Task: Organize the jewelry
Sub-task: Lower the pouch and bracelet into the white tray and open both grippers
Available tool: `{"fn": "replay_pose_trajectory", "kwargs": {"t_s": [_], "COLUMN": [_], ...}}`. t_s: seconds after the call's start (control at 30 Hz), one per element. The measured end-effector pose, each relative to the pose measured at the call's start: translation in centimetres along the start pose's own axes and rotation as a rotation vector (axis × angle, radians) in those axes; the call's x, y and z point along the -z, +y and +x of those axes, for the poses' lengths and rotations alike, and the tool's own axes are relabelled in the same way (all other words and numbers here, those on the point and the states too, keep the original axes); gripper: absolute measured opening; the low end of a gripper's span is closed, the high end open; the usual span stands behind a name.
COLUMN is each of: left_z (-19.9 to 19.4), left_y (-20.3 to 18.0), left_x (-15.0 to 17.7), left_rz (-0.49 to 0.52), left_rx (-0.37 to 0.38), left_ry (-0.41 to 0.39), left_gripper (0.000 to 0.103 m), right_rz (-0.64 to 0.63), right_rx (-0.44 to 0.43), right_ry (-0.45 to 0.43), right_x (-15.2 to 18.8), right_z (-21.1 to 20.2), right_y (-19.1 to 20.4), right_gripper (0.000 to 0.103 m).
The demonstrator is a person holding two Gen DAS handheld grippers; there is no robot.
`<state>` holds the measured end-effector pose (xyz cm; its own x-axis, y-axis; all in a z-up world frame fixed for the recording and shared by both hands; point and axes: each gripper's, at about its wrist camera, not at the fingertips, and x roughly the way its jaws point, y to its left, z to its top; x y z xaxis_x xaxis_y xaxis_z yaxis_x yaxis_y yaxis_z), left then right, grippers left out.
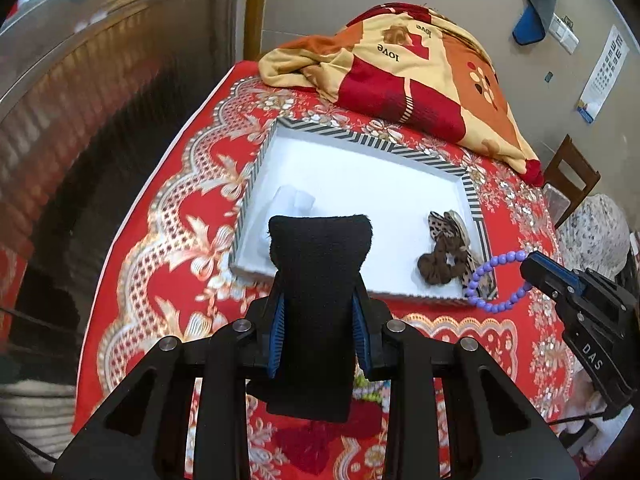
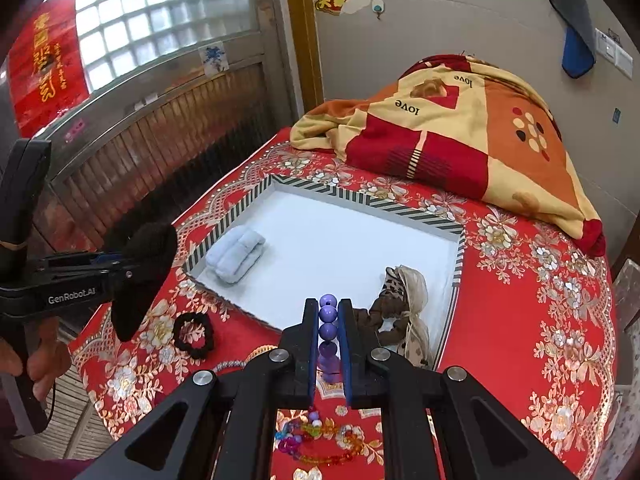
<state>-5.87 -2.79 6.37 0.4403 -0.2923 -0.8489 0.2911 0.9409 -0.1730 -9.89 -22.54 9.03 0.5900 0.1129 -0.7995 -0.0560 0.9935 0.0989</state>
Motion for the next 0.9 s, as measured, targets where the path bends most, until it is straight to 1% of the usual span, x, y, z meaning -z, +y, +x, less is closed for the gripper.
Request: {"fn": "replay_pose_trajectory", "kwargs": {"t_s": [0.2,0.4,0.63,0.77,0.9], "left_z": [2.7,5.3,8.4,9.9,11.4], "left_y": [-0.5,-0.5,-0.8,-1.0,-1.0], "left_x": [-1.6,-2.9,-4.0,-4.3,-4.6], "left_rz": [0.034,0.042,0.057,0.063,0.061], "left_rx": [-0.017,-0.021,-0.024,-0.023,-0.025], "left_ry": [0.026,0.064,0.104,0.127,0.153], "left_gripper": [0.028,0.028,0.028,0.028,0.028], "right_rz": [0.013,0.032,0.036,0.049,0.044], "right_rx": [-0.008,-0.036,-0.06,-0.07,-0.048], "right_ry": [0.02,0.051,0.091,0.124,0.167], "right_x": [-1.4,-2.7,-3.4,-3.7,-4.1], "right_z": [2.3,5.2,7.9,10.0,12.5], "right_y": [0.0,0.4,1.1,0.5,-0.9], "right_gripper": [0.009,0.009,0.009,0.009,0.009]}}
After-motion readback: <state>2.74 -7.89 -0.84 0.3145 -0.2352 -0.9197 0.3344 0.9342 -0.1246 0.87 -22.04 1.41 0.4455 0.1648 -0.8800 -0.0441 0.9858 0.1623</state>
